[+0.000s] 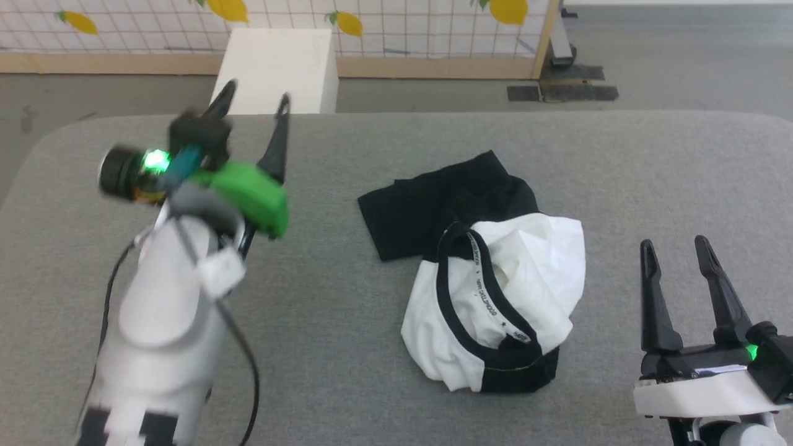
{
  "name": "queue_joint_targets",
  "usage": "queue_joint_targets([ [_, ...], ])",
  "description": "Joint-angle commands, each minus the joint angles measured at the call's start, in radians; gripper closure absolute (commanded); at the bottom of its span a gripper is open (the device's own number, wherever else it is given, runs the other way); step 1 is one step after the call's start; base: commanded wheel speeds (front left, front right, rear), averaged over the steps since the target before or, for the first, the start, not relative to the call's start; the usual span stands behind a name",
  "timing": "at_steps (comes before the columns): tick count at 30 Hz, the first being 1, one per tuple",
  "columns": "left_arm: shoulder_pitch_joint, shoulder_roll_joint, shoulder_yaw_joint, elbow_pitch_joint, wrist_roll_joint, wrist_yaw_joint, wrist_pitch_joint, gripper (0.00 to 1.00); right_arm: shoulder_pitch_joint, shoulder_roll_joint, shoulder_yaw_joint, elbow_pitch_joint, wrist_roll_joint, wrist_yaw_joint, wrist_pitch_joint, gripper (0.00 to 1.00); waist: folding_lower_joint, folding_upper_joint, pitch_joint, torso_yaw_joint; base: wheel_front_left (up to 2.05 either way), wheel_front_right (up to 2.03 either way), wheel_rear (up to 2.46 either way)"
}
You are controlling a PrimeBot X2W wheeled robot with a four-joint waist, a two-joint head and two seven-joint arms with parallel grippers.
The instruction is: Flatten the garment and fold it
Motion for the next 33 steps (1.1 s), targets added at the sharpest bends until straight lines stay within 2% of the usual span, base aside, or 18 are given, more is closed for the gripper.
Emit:
queue_joint_targets([
  [1, -0.046, 0.004, -0.022, 0.03, -0.01, -0.016, 0.046, 0.0, -0.021, 0.001, 0.001, -0.004, -0.005, -0.002, -0.005, 0.0, 0.0, 0.0, 0.023, -0.022, 0.0, 0.0, 0.0],
  [5, -0.168, 0.018, -0.126, 0.137, -0.077, -0.041, 0.229, 0.0, -0.039, 0.001, 0.008, -0.006, -0.01, -0.002, -0.005, 0.0, 0.0, 0.0, 0.053, -0.046, 0.0, 0.0, 0.0],
  [7, -0.215, 0.024, -0.24, 0.166, -0.16, -0.042, 0.329, 0.0, -0.049, 0.001, 0.008, -0.007, -0.014, -0.002, -0.005, 0.0, 0.0, 0.0, 0.07, -0.057, 0.0, 0.0, 0.0],
  [10, -0.283, 0.064, -0.404, 0.176, -0.319, -0.043, 0.474, 0.0, -0.069, 0.001, 0.011, -0.009, -0.018, -0.002, -0.005, 0.0, 0.0, 0.0, 0.103, -0.074, 0.0, 0.0, 0.0],
  [16, -0.38, 0.148, -0.633, 0.185, -0.551, -0.043, 0.704, 0.0, -0.115, 0.001, 0.027, -0.014, -0.019, -0.002, -0.005, 0.0, 0.0, 0.0, 0.173, -0.117, 0.0, 0.0, 0.0],
  [22, -0.415, 0.199, -0.771, 0.21, -0.706, -0.043, 0.807, 0.0, -0.15, 0.001, 0.035, -0.012, -0.011, -0.002, -0.005, 0.0, 0.0, 0.0, 0.234, -0.169, 0.0, 0.0, 0.0],
  [32, -0.416, 0.258, -1.029, 0.232, -0.765, -0.043, 0.846, 0.0, -0.17, 0.001, 0.032, -0.006, 0.0, -0.002, -0.005, 0.0, 0.0, 0.0, 0.267, -0.203, 0.0, 0.0, 0.0],
  [33, -0.411, 0.261, -1.039, 0.225, -0.781, -0.043, 0.84, 0.62, -0.169, 0.001, 0.029, -0.006, 0.0, -0.002, -0.005, 0.0, 0.0, 0.0, 0.263, -0.199, 0.0, 0.0, 0.0],
])
